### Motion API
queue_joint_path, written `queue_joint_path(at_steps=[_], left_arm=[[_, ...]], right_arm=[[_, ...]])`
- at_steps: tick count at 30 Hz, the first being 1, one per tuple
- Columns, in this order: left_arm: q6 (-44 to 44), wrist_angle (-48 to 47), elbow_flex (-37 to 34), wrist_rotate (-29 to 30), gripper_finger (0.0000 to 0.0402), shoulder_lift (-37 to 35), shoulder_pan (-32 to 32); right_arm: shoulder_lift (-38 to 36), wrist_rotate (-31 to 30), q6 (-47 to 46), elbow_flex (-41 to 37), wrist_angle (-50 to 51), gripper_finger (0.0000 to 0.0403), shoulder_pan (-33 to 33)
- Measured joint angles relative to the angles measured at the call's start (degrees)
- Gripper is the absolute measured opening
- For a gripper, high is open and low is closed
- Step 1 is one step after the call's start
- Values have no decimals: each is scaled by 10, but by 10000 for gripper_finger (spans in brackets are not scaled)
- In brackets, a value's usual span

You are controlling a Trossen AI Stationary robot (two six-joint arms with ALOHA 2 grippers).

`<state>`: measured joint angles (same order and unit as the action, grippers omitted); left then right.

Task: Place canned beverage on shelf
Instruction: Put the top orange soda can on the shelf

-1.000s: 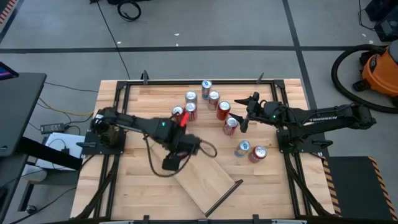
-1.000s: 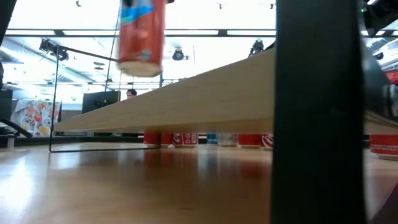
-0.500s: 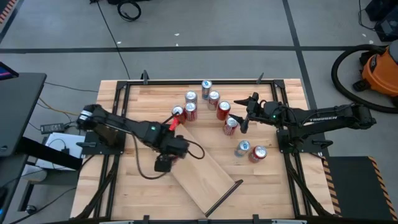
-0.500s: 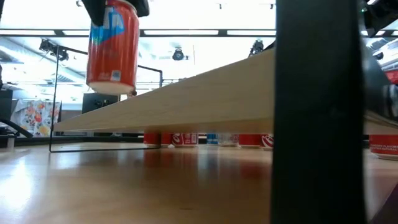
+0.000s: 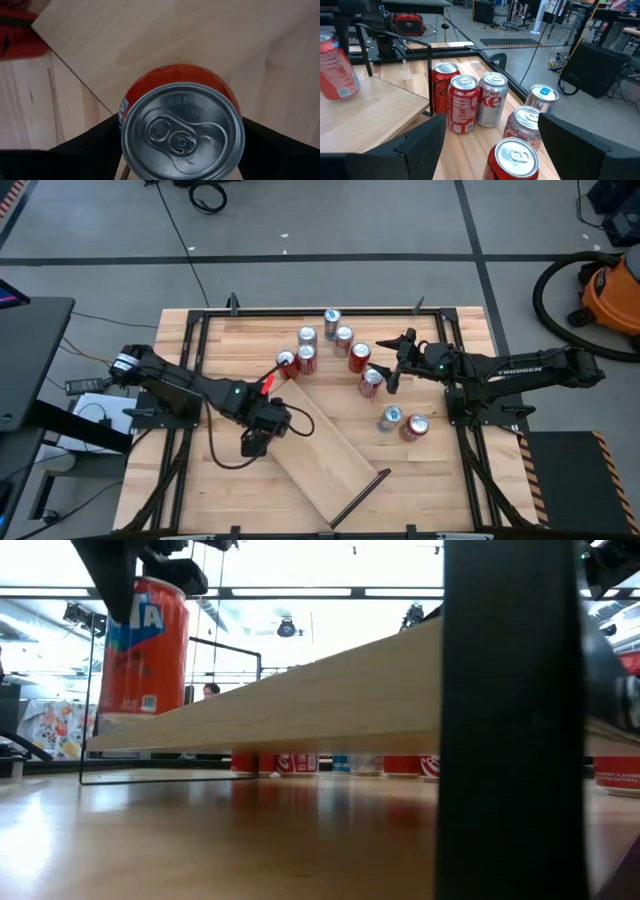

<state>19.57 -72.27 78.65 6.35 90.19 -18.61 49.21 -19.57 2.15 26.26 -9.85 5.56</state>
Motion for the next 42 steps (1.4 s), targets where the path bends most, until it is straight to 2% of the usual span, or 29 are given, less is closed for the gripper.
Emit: queue_joint_path(at_steps=[10, 18, 34, 42], left_arm=[[8, 4, -18, 4, 312, -1, 2], [8, -2, -19, 46, 316, 0, 2], [11, -8, -19, 46, 317, 0, 2], [-14, -18, -19, 45, 317, 0, 2]], right_arm=[[0, 1, 0, 0, 0, 327, 0], [0, 1, 0, 0, 0, 327, 0], [0, 2, 0, 0, 0, 327, 0], [0, 2, 0, 0, 0, 327, 0]])
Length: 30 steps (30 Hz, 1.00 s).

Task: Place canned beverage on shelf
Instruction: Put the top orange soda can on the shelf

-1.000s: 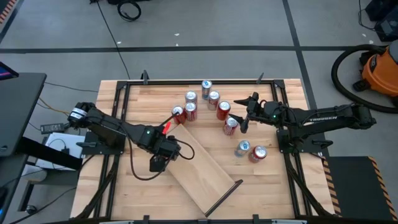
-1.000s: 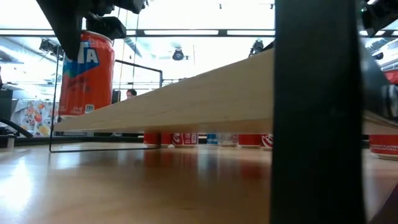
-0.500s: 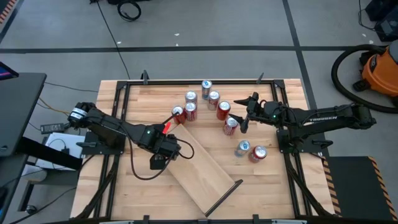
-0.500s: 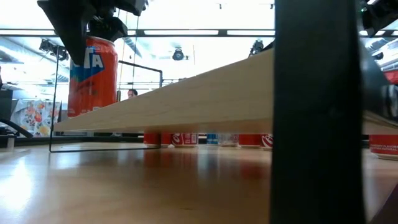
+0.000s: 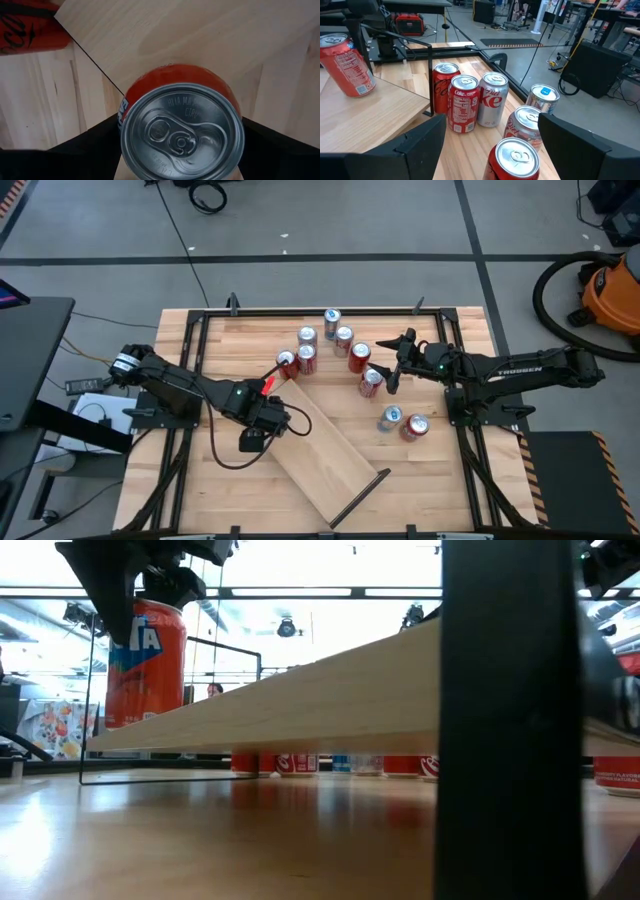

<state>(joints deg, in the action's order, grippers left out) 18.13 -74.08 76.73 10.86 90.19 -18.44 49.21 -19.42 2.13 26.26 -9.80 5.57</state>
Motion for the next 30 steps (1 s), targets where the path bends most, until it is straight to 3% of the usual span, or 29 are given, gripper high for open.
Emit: queue_joint_path(at_steps=[20, 26, 30], left_arm=[[33, 0, 0, 13, 321, 1, 4], [33, -2, 0, 13, 386, 1, 4], [19, -3, 0, 13, 388, 1, 4]], right_arm=[[0, 0, -4, 0, -9, 327, 0], [0, 0, -4, 0, -9, 327, 0], [0, 0, -4, 0, -8, 327, 0]])
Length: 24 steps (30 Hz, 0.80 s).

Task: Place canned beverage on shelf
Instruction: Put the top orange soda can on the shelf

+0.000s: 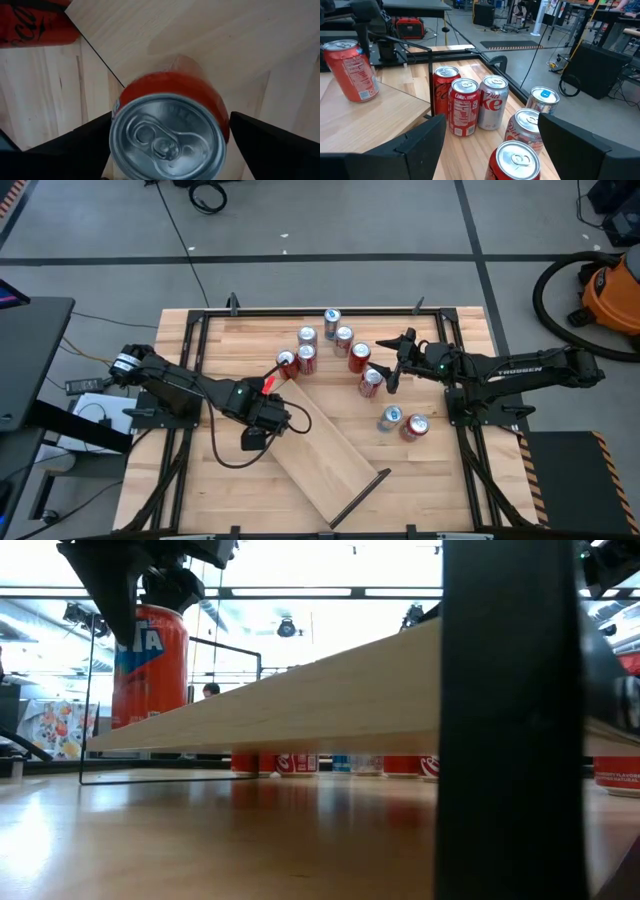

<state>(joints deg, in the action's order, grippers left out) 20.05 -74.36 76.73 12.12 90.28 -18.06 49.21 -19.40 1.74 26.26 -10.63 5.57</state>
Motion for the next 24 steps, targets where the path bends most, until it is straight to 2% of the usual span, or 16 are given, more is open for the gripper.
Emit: queue_joint_path(at_steps=[8, 17, 24], left_arm=[[-3, -29, 24, 18, 385, 0, 0], [-2, -53, 100, 33, 385, 0, 0], [-4, 13, 122, 44, 385, 13, 3]], right_arm=[[0, 0, 2, 0, 0, 327, 0], [0, 0, 0, 0, 0, 327, 0], [0, 0, 0, 0, -1, 327, 0]])
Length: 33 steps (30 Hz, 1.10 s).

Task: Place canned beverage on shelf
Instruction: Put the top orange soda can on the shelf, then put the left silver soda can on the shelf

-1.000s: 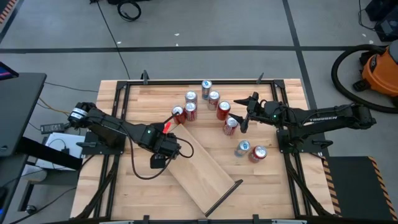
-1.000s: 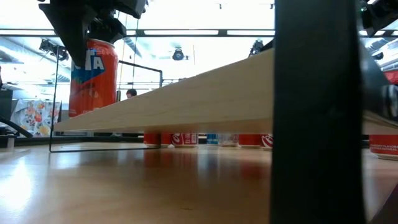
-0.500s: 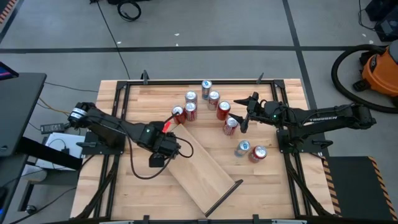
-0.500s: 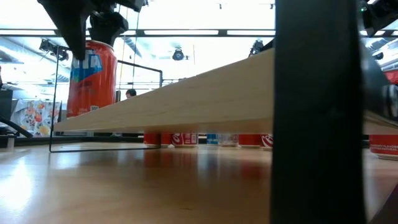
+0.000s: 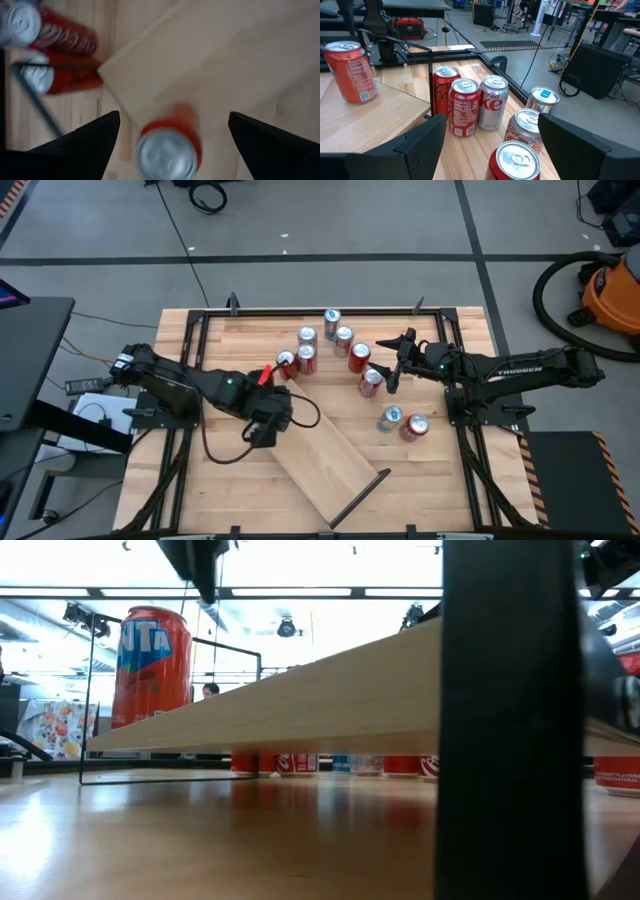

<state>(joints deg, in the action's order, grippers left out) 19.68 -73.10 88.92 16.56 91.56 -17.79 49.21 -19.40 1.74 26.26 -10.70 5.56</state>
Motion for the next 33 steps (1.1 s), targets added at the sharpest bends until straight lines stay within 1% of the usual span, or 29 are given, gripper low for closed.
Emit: queue_joint_path(at_steps=[4, 7, 11, 15, 19, 28, 33], left_arm=[[-13, 7, 0, -16, 385, 34, 15], [-25, -2, 0, -41, 385, 57, 28], [-58, -12, 0, -42, 385, 79, 39], [-90, -25, 0, -34, 385, 93, 41], [-108, -40, 0, -4, 384, 95, 37], [-115, -44, 1, 3, 384, 95, 37], [-113, -32, 40, 6, 384, 94, 45]], right_arm=[[0, 0, 0, 0, 0, 327, 0], [0, 0, 0, 0, -1, 327, 0], [0, 0, 0, 0, 0, 327, 0], [0, 0, 0, 0, 0, 327, 0], [0, 0, 0, 0, 0, 327, 0], [0, 0, 2, 0, 1, 327, 0], [0, 0, 2, 0, 0, 327, 0]])
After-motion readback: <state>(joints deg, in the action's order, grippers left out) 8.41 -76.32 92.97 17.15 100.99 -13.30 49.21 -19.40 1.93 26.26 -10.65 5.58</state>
